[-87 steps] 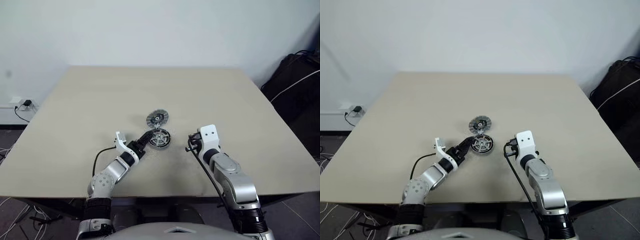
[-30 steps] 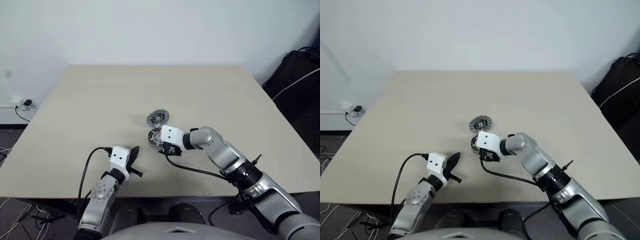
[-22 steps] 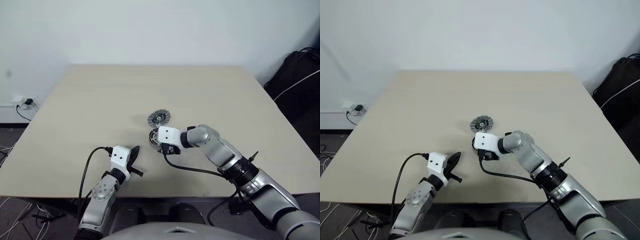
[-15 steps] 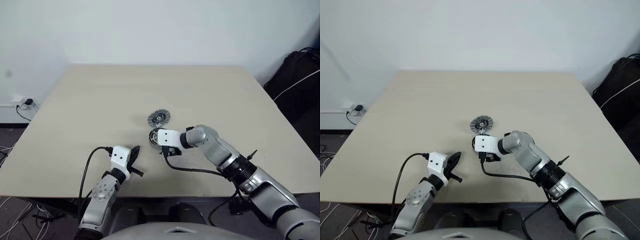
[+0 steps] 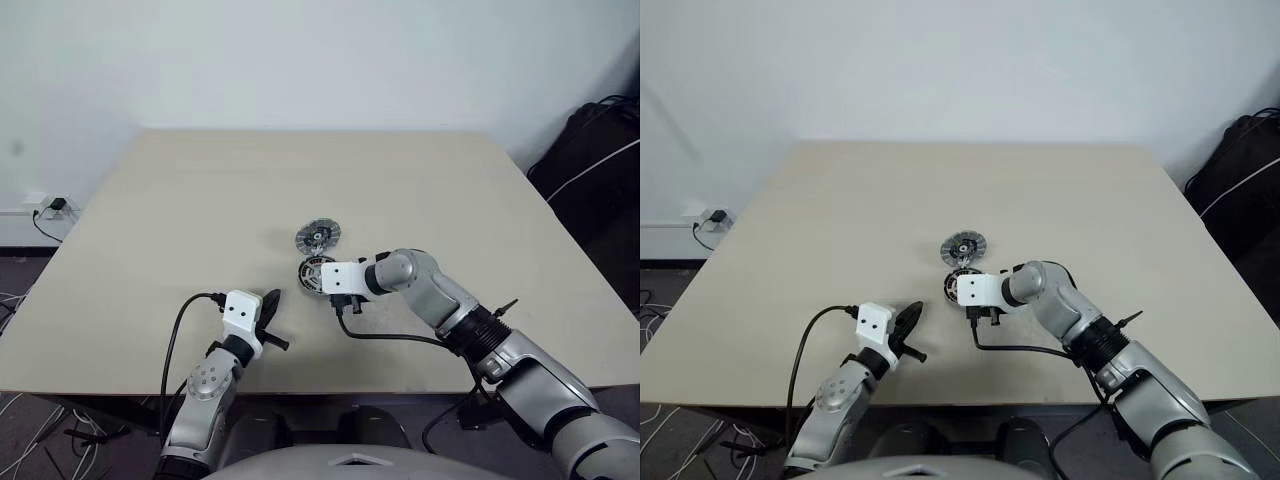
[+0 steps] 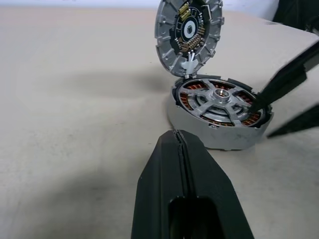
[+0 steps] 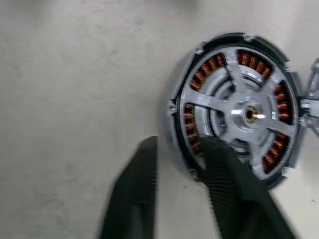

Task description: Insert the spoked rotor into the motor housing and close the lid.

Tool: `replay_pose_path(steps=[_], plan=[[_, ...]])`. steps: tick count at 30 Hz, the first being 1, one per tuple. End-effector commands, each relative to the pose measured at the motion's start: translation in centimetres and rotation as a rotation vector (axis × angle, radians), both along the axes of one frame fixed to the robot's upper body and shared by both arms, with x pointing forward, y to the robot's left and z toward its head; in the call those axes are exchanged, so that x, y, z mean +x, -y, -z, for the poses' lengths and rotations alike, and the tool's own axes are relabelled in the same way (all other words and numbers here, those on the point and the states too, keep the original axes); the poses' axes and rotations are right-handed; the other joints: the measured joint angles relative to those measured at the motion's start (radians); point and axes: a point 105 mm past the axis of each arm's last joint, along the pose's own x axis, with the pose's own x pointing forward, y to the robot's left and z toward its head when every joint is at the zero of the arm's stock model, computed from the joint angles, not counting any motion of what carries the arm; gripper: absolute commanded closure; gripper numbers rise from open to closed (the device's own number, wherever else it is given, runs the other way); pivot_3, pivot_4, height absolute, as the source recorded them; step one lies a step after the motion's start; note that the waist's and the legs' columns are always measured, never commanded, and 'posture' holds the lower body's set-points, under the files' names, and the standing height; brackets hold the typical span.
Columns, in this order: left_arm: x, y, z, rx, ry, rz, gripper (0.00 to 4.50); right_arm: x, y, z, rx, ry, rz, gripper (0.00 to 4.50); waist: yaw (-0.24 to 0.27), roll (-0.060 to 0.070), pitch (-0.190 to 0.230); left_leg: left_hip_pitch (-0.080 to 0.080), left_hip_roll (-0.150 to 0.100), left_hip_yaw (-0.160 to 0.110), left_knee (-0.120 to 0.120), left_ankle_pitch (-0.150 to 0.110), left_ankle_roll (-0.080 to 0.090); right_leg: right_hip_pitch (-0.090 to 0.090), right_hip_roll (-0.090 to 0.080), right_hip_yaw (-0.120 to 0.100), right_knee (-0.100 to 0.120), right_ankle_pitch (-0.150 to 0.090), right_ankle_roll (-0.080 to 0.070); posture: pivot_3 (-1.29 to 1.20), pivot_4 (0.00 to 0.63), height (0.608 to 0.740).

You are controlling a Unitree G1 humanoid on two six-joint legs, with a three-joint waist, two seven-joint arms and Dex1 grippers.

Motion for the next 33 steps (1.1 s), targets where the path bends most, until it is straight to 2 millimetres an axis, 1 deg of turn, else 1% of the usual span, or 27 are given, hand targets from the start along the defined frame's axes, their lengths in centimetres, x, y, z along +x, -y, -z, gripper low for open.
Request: replay_pose_path(steps=[1, 2, 8, 10, 12, 14, 15, 17, 22, 24, 26, 27, 30, 33], plan=[[0.5, 0.1, -1.0, -0.021, 0.047, -0.008, 4.50, 0.9, 0.1, -1.0, 0.023, 0.049, 0.026, 4.21, 0.000, 0.000, 0.000, 0.000, 0.000, 0.000, 0.000, 0.000, 0.000, 0.000, 0.000, 0.000, 0.000, 0.000, 0.000, 0.00, 0.000, 0.740], [0.5, 0.1, -1.0, -0.022, 0.046, -0.009, 4.50, 0.9, 0.2, -1.0, 0.026, 0.051, 0.026, 4.39, 0.000, 0.000, 0.000, 0.000, 0.000, 0.000, 0.000, 0.000, 0.000, 0.000, 0.000, 0.000, 0.000, 0.000, 0.000, 0.00, 0.000, 0.740], [0.7, 0.3, -0.9, -0.027, 0.043, -0.004, 4.50, 0.6, 0.4, -1.3, 0.068, 0.045, 0.060, 4.40, 0.001, 0.000, 0.000, 0.000, 0.000, 0.000, 0.001, 0.000, 0.000, 0.000, 0.000, 0.000, 0.000, 0.000, 0.000, 0.00, 0.000, 0.740], [0.8, 0.4, -0.9, -0.028, 0.043, -0.003, 4.50, 0.4, 0.4, -1.6, 0.104, 0.028, 0.088, 4.40, 0.002, 0.000, 0.000, 0.000, 0.000, 0.000, 0.001, 0.000, 0.000, 0.000, 0.000, 0.000, 0.000, 0.000, 0.000, 0.00, 0.000, 0.740], [0.8, 0.4, -0.9, -0.028, 0.042, -0.003, 4.50, -0.2, 0.2, -2.3, 0.174, -0.023, 0.140, 4.40, 0.002, 0.000, 0.000, 0.000, 0.000, 0.000, 0.001, 0.000, 0.000, 0.000, 0.000, 0.000, 0.000, 0.000, 0.000, 0.00, 0.000, 0.740], [0.8, 0.4, -0.8, -0.029, 0.040, -0.005, 4.50, -1.1, 0.0, -3.0, 0.244, -0.086, 0.189, 4.40, 0.002, 0.000, 0.000, -0.001, 0.000, 0.000, 0.001, 0.000, 0.001, -0.001, 0.000, 0.000, 0.000, 0.001, -0.001, 0.00, 0.000, 0.740], [0.8, 0.4, -0.8, -0.030, 0.039, -0.006, 4.50, -1.6, 0.0, -3.2, 0.268, -0.117, 0.210, 4.40, 0.002, 0.000, 0.000, -0.002, 0.000, 0.000, 0.001, 0.000, 0.001, -0.001, 0.000, 0.000, 0.000, 0.004, -0.005, 0.00, 0.000, 0.740], [0.7, 0.4, -0.7, -0.031, 0.036, -0.010, 4.50, -2.6, 0.3, -3.5, 0.287, -0.164, 0.246, 4.40, 0.001, 0.000, 0.000, -0.004, 0.000, -0.001, 0.001, -0.001, 0.001, -0.003, 0.000, -0.001, 0.000, 0.004, -0.006, 0.00, 0.000, 0.740], [0.3, 0.4, -0.3, -0.044, 0.020, -0.026, 4.50, -5.8, 1.2, -3.3, 0.310, -0.318, 0.393, 4.40, 0.004, 0.000, 0.000, -0.005, 0.000, -0.002, 0.001, -0.001, 0.002, -0.003, -0.001, -0.003, -0.001, 0.003, -0.006, 0.00, 0.000, 0.740], [0.2, 0.5, -0.2, -0.046, 0.015, -0.024, 4.50, -6.7, 1.1, -3.3, 0.324, -0.372, 0.455, 4.40, 0.003, 0.000, 0.000, -0.005, 0.000, -0.003, 0.002, -0.001, 0.002, -0.003, -0.001, -0.003, -0.001, 0.000, -0.001, 0.00, 0.000, 0.740], [0.2, 0.6, -0.1, -0.048, 0.013, -0.022, 4.50, -7.2, 0.9, -3.4, 0.334, -0.400, 0.498, 4.40, 0.004, 0.000, 0.000, -0.005, 0.000, -0.003, 0.002, -0.004, 0.006, -0.003, -0.001, -0.003, -0.001, 0.000, -0.001, 0.00, 0.000, 0.740], [0.2, 0.6, -0.1, -0.048, 0.012, -0.020, 4.50, -7.2, 0.8, -3.5, 0.343, -0.411, 0.528, 4.40, 0.003, 0.000, 0.000, -0.005, 0.000, -0.003, 0.003, -0.004, 0.006, -0.003, -0.001, -0.003, -0.001, 0.000, -0.001, 0.00, 0.000, 0.740], [0.4, 0.7, -0.1, -0.049, 0.010, -0.013, 4.50, -6.4, 0.4, -3.6, 0.388, -0.439, 0.678, 4.40, 0.001, 0.000, 0.000, -0.005, 0.000, -0.003, 0.003, -0.004, 0.006, -0.003, -0.001, -0.003, 0.000, 0.001, 0.000, 0.00, 0.000, 0.740], [0.5, 0.7, -0.1, -0.046, 0.010, -0.007, 4.50, -4.9, -0.2, -3.6, 0.457, -0.480, 0.859, 4.40, 0.000, 0.000, 0.000, -0.006, 0.000, -0.003, 0.003, -0.003, 0.005, -0.003, -0.001, -0.003, 0.000, 0.001, -0.001, 0.00, 0.000, 0.740]])
